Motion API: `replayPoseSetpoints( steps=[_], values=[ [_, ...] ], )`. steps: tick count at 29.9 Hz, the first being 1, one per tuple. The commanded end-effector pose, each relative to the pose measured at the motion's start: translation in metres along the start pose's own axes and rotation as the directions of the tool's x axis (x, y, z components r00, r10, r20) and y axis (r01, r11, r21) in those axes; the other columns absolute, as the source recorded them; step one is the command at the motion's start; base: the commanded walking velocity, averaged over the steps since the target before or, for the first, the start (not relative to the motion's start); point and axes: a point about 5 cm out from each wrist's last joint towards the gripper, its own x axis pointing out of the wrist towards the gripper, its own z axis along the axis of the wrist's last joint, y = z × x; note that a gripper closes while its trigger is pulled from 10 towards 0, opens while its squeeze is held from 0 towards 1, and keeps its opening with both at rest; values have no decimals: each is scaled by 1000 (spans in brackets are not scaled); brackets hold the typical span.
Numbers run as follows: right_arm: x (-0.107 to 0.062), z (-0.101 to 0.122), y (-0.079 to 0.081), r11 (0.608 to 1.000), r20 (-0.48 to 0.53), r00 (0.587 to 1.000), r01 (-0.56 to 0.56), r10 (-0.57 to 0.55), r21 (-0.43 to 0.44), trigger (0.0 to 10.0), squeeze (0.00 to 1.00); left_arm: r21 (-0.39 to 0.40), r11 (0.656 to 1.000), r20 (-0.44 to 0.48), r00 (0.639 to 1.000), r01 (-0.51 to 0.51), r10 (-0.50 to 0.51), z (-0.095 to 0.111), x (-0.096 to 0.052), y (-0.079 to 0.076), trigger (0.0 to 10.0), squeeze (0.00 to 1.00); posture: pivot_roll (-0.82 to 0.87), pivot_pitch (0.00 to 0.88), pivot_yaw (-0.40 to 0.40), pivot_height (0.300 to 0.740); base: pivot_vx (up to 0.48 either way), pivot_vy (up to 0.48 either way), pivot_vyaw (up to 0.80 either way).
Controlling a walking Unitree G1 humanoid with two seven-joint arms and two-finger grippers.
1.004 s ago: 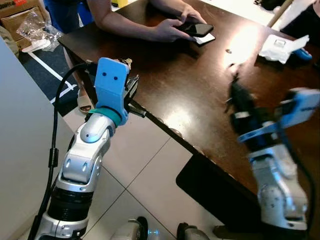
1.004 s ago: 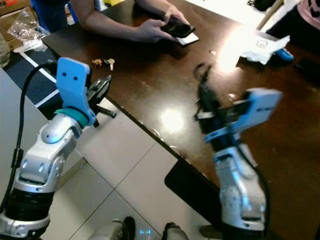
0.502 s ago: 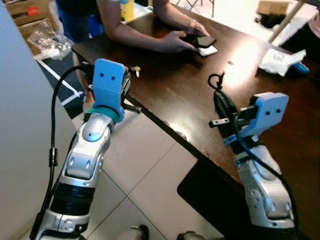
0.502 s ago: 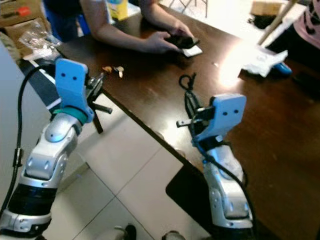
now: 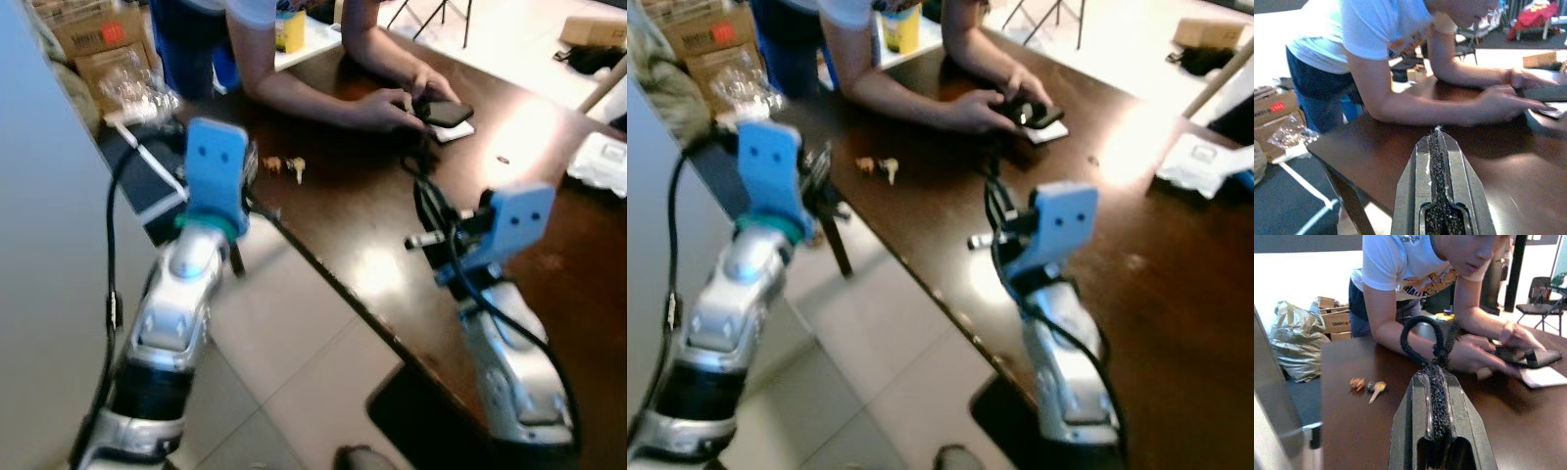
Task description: Hang keys on a hook
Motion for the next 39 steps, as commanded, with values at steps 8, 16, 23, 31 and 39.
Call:
replayPoseSetpoints(
  steps=[8,16,23,31,39],
  values=[
    [-3,-11,-6,999,-32,999,36,-36,1,10000,0,14,1000,-25,1000,16,-16,-8,-3,2,10000,0,-47,60,100,740,480,0,0],
    [-5,-12,-6,999,-38,999,39,-39,-2,10000,0,12,999,-34,999,32,-31,-10,-4,0,10000,0,-53,66,105,740,456,0,0],
    [-8,-15,-13,998,-57,997,58,-60,-28,10000,0,-3,892,-173,878,453,-446,-36,-34,-25,10000,0,-54,71,107,740,119,0,0],
    [-14,-20,-21,996,-81,993,78,-82,-53,10000,0,-84,771,-326,714,631,-620,-65,-70,-42,10000,0,-53,92,114,740,0,0,0],
    [-18,-25,-24,994,-107,990,88,-95,-70,10000,0,-75,757,-342,696,649,-631,-74,-73,-64,10000,0,-52,105,116,740,0,0,0]
  ],
)
